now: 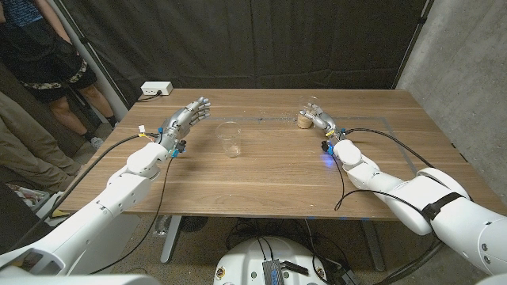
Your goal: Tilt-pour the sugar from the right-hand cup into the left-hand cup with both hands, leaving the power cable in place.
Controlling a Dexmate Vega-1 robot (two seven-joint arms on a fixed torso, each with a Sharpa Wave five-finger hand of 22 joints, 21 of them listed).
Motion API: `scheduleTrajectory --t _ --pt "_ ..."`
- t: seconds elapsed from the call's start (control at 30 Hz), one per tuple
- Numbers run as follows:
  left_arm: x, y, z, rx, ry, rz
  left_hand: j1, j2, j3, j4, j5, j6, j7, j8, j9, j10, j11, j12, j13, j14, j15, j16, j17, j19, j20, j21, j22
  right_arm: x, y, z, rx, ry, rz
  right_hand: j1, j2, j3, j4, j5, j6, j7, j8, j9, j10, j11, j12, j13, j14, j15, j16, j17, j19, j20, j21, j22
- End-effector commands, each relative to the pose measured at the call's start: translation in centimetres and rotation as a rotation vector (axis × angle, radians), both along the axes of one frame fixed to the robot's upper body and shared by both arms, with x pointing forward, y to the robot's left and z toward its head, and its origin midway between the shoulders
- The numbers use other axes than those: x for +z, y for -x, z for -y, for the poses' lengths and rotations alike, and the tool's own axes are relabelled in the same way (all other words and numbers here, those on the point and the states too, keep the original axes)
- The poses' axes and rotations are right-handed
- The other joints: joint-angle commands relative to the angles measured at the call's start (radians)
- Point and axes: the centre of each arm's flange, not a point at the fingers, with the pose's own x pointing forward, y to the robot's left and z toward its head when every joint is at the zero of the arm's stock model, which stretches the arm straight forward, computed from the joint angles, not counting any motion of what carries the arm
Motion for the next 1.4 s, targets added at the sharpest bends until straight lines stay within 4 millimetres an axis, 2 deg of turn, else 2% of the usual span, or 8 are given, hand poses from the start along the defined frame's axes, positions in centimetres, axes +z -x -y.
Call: scheduleTrajectory --t 0.03,0.7,0.9,1.1,1.4 --pt "-0.4 0.0 0.2 0.005 0.011 0.0 0.006 -0.001 0.004 -0.007 0.0 0.008 0.003 0.005 0.0 0.005 -0.004 0.0 0.005 0.015 -0.091 0.003 0.0 0.0 0.002 -0.003 0.004 0.3 0.7 0.1 0.01 -0.01 0.048 0.012 0.004 0.009 0.0 -0.003 0.016 -0.002 0.013 0.008 0.014 0.0 0.015 0.015 0.017 -0.179 0.003 0.007 0.01 -0.004 0.006 0.002" --pt "-0.7 0.4 0.8 0.009 -0.01 0.013 0.008 -0.003 0.005 -0.01 0.001 0.007 0.002 0.005 -0.001 0.005 -0.002 -0.001 0.006 0.009 -0.087 0.001 0.0 0.001 0.002 -0.004 0.004 1.5 1.7 1.7 0.034 -0.017 0.095 0.031 0.009 0.01 -0.002 -0.007 0.038 -0.007 0.042 0.029 0.03 -0.005 0.057 0.06 0.046 -0.182 0.006 0.023 0.025 -0.01 0.009 0.003" --pt "-0.9 0.5 1.1 0.01 -0.007 0.015 0.009 -0.003 0.005 -0.011 0.001 0.006 0.002 0.004 -0.001 0.007 -0.003 -0.001 0.006 0.009 -0.088 0.0 -0.001 0.001 0.002 -0.005 0.004 1.9 2.2 2.2 0.055 -0.028 0.1 0.039 0.012 0.01 -0.002 -0.01 0.055 -0.011 0.059 0.039 0.059 0.0 0.084 0.08 0.081 -0.184 0.016 0.033 0.043 -0.014 0.015 0.004" --pt "-1.0 0.6 1.3 0.006 -0.006 0.015 0.01 -0.004 0.005 -0.012 0.001 0.007 0.002 0.005 -0.001 0.004 -0.003 -0.002 0.006 0.009 -0.088 0.0 -0.001 0.002 0.003 -0.005 0.004 2.4 2.9 2.4 0.07 -0.031 0.101 0.049 0.013 0.011 -0.004 -0.013 0.085 -0.003 0.078 0.047 0.074 0.005 0.103 0.096 0.106 -0.185 0.021 0.041 0.062 -0.022 0.022 0.005" --pt "-1.1 0.6 1.4 -0.002 -0.011 0.018 0.012 -0.004 0.006 -0.014 0.001 0.008 0.003 0.005 -0.001 0.006 -0.003 -0.002 0.006 0.01 -0.089 0.001 -0.001 0.003 0.003 -0.005 0.004 3.5 4.1 3.1 0.088 -0.026 0.077 0.063 0.02 0.015 -0.006 -0.017 0.099 0.0 0.09 0.053 0.076 0.01 0.115 0.11 0.124 -0.187 0.026 0.05 0.073 -0.016 0.026 0.007"
